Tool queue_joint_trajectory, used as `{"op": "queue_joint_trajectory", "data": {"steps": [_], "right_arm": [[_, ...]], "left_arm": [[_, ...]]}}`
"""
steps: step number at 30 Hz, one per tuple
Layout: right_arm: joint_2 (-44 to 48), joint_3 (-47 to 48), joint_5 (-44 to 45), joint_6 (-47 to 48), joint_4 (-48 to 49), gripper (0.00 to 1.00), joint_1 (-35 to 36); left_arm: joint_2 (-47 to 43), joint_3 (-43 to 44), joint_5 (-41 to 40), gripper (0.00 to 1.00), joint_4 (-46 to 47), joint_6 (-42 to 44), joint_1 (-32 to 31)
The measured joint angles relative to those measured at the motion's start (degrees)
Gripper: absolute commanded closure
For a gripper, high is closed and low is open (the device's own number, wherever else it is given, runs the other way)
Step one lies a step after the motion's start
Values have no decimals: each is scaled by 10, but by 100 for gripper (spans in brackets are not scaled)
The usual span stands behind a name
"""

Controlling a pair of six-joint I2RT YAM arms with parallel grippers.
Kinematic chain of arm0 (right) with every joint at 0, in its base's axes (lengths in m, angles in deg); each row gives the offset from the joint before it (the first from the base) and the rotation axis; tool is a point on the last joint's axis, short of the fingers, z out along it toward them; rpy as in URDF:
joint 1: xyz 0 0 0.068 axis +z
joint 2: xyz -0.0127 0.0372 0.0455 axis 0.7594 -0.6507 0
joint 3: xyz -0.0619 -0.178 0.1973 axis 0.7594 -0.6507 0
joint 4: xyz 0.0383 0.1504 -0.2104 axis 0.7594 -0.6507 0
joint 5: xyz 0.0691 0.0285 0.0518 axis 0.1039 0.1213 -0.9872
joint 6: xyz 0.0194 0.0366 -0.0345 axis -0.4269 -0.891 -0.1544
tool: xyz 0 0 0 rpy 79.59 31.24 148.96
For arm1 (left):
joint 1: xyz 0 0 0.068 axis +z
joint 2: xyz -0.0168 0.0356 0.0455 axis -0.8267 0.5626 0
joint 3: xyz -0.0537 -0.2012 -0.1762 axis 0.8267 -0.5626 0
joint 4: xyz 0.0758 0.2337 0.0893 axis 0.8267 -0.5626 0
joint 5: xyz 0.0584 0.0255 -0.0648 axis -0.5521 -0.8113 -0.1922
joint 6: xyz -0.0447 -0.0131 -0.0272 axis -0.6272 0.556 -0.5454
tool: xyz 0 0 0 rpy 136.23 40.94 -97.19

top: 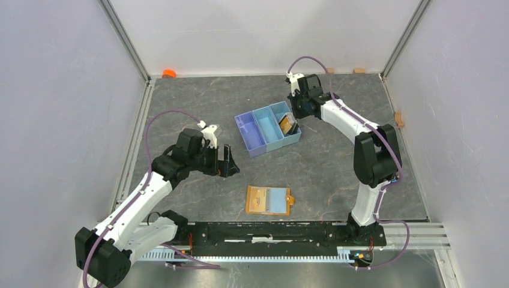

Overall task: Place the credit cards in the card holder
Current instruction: Pick up the credit card from the storage box, then insert the credit card into the card holder.

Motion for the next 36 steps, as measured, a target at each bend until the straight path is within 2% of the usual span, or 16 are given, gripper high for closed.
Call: {"op": "queue_joint_trajectory", "data": {"steps": [10, 14, 19, 22, 29, 36], "right_arm": [[28, 10, 29, 1, -30, 100, 0], [56, 13, 47, 1, -45, 100, 0], [122, 6, 57, -2, -68, 100, 5], [200, -28, 56, -9, -67, 100, 14], [366, -106, 23, -30, -67, 100, 82], [444, -236, -105, -61, -75, 100, 170]], "left_arm": [[0, 0, 0, 0, 0, 0, 0], [0, -1, 0, 3, 0, 0, 0], [-5, -6, 10, 6, 3, 3, 0], [-14, -8, 13, 6, 7, 3, -6], [-42, -20, 14, 7, 38, 2, -87], [-79, -23, 15, 9, 80, 2, -196]]}}
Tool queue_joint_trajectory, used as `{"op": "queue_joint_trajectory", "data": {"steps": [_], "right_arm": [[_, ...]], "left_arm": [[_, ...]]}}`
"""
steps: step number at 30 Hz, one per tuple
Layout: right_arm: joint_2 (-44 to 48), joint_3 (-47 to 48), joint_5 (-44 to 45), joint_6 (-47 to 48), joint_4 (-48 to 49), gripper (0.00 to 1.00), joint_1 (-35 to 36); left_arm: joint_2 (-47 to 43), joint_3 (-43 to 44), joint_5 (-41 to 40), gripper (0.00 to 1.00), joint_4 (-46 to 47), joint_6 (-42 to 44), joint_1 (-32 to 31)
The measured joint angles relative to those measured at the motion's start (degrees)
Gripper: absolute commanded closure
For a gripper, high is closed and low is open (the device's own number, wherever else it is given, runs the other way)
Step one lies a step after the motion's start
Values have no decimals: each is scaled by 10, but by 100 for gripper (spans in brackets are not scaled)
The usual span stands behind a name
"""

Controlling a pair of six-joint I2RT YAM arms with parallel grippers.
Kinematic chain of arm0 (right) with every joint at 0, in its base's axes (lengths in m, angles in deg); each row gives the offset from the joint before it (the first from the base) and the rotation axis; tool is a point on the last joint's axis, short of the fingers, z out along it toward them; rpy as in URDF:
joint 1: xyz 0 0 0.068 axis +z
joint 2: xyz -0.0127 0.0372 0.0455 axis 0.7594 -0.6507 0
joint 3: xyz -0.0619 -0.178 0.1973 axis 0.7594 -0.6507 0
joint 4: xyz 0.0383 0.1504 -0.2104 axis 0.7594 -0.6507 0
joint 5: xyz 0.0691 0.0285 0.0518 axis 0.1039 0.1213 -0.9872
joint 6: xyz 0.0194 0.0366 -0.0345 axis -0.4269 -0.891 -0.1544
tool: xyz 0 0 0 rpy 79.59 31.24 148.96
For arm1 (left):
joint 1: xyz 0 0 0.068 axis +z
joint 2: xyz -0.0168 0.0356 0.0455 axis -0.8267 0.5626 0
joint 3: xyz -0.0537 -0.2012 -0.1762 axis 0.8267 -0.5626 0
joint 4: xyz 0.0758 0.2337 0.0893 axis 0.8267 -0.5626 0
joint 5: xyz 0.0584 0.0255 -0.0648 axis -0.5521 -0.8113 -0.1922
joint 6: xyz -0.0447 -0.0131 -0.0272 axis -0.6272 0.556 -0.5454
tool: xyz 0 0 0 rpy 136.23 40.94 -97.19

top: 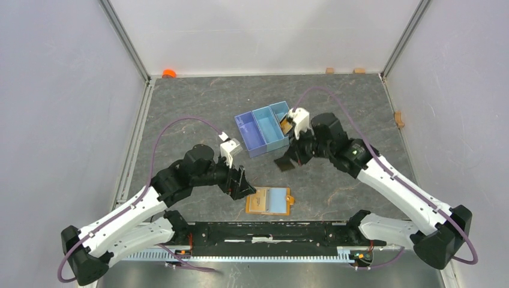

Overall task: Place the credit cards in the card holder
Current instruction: Insert the credit card into the card holder.

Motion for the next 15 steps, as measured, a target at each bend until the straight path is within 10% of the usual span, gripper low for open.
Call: {"op": "queue_joint_trajectory", "data": {"steps": [15], "right_arm": [[62, -126, -254, -78, 47, 100, 149]], "left_arm": [[32, -15, 40, 24, 44, 0, -147]]}}
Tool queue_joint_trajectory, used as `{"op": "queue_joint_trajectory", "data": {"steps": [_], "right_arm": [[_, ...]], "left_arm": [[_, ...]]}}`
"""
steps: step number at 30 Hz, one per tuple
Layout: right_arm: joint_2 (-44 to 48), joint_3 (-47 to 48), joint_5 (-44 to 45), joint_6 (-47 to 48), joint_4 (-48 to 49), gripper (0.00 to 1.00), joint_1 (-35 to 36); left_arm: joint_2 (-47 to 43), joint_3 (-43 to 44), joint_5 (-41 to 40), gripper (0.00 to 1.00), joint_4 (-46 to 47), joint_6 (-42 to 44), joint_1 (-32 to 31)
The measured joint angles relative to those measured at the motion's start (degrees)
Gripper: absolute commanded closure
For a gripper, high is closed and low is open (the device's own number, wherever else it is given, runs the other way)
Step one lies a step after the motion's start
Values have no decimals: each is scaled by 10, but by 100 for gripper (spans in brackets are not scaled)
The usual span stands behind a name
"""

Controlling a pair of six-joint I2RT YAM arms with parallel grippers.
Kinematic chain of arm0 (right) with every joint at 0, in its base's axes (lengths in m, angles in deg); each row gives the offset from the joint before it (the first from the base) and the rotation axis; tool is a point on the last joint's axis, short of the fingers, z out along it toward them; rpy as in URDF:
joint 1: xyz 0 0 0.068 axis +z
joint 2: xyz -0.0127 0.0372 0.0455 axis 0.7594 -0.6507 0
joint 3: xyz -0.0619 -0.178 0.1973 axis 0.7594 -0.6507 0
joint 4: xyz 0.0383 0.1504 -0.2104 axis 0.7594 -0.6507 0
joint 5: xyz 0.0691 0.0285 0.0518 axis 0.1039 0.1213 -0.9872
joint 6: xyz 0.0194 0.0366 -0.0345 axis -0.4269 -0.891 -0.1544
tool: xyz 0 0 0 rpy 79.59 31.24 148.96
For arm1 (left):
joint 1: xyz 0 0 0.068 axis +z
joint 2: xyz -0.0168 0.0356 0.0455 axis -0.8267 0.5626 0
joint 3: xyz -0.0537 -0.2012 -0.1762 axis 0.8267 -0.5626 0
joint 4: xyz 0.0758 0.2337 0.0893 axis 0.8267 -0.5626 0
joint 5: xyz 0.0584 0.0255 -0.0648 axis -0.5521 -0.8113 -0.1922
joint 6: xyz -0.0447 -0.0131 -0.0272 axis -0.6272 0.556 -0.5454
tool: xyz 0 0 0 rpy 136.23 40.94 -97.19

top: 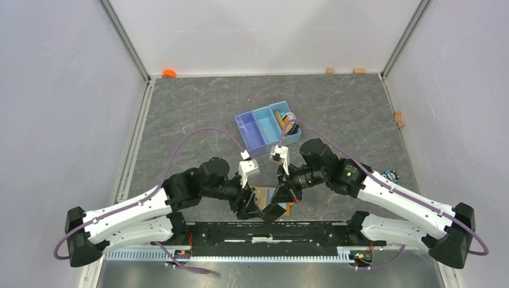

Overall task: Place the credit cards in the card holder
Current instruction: Insert the credit card into the card holder.

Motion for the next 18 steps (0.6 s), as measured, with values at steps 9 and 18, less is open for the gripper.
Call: {"op": "queue_joint_trajectory", "data": {"steps": [9, 18], "right_arm": [[-6, -1, -36, -27, 47, 100, 38], [-20, -1, 18, -28, 36, 46, 50]], "left_arm": [[29, -4, 5, 60, 31, -5, -52], [28, -51, 0, 98, 113, -52, -72]]}}
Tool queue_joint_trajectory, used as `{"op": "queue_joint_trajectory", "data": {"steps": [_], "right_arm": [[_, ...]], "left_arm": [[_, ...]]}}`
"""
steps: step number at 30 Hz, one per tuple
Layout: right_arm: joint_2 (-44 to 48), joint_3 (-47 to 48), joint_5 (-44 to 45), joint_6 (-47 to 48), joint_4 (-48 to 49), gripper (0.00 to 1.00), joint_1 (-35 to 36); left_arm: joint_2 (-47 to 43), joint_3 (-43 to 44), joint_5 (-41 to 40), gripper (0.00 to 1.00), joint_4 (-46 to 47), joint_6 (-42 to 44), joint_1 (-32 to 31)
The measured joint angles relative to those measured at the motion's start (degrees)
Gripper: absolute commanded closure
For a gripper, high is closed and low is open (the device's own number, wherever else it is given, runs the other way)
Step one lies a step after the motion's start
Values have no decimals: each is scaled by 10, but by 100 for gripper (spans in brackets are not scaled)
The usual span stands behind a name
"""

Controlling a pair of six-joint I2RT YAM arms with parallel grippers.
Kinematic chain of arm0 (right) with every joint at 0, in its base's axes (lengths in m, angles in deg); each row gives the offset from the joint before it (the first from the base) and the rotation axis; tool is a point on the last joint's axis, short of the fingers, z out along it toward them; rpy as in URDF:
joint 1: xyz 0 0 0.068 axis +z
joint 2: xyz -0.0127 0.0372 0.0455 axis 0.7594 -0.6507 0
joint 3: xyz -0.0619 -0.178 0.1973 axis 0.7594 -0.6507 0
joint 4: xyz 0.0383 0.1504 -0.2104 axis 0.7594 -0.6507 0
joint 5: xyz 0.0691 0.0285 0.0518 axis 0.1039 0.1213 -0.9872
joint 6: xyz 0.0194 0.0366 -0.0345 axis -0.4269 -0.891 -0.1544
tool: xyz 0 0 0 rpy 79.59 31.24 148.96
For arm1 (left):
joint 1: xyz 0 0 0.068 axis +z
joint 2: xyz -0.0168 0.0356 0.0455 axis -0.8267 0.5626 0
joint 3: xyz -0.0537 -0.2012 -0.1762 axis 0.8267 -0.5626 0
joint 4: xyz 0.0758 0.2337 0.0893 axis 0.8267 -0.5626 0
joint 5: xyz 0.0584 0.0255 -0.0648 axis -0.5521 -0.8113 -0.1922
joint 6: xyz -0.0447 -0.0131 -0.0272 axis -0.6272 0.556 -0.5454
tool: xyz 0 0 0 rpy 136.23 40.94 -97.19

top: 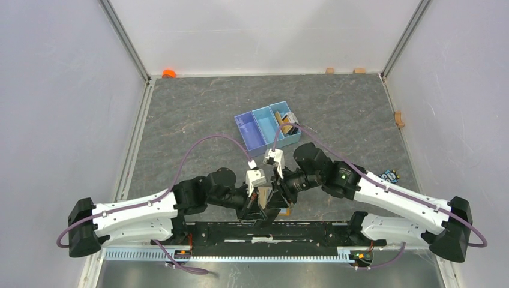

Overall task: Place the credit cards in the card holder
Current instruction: Insert the credit card into the card holder.

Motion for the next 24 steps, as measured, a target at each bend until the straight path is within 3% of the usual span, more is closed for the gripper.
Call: {"op": "queue_joint_trajectory", "data": {"steps": [2, 6, 11, 14, 17, 24], "right_arm": [[3, 0, 39, -2, -9, 28, 0], [24, -17, 151, -12, -20, 17, 1], [72, -89, 309, -49, -20, 16, 1], [96, -159, 382, -76, 0, 23, 1], [96, -226, 419, -96, 29, 32, 1], [47, -256, 466, -114, 88, 36, 10]], "left_arm": [[-5, -15, -17, 98, 6, -15, 0], [-15, -59, -75, 98, 21, -64, 0], [-11, -121, -135, 98, 47, -137, 0], [9, -140, -154, 98, 64, -173, 5], [37, -144, -155, 98, 96, -197, 20], [86, -158, -127, 98, 182, -237, 87]]}}
